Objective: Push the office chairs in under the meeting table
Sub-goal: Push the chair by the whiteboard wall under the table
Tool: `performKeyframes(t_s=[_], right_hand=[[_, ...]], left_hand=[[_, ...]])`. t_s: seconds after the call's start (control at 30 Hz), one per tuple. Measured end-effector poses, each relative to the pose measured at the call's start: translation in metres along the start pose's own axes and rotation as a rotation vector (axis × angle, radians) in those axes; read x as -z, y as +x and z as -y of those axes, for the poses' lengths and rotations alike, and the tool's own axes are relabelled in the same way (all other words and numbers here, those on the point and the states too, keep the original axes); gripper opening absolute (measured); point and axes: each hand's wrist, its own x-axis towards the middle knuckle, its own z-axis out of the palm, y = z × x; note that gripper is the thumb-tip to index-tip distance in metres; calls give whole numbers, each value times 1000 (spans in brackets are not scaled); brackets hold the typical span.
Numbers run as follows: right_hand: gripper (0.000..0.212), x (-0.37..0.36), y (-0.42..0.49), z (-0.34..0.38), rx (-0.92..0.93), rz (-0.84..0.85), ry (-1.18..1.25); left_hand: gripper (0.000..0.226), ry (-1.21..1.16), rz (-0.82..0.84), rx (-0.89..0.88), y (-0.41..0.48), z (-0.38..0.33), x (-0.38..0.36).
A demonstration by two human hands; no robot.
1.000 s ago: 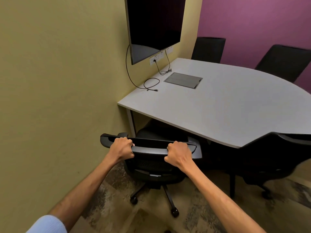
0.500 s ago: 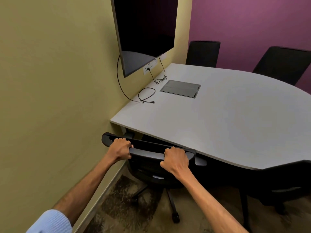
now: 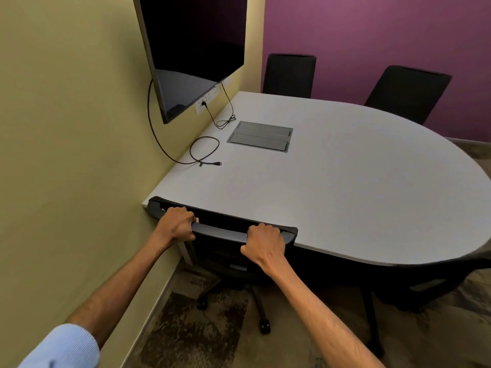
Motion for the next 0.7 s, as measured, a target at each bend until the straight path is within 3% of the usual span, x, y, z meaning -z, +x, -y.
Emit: performKeyframes(t_s=[0.33, 0.5, 0.6, 0.7], right_hand=[[23, 0, 33, 9, -115, -61, -76], [9, -9, 24, 21, -187, -116, -41], [24, -11, 12, 31, -213, -230, -25], [52, -25, -11, 32, -185, -306, -21]], left_hand=[[14, -96, -34, -174, 34, 24, 1], [22, -186, -103, -223, 30, 30, -2], [31, -279, -165, -258, 26, 34, -1], [47, -340, -297, -261, 15, 31, -8]])
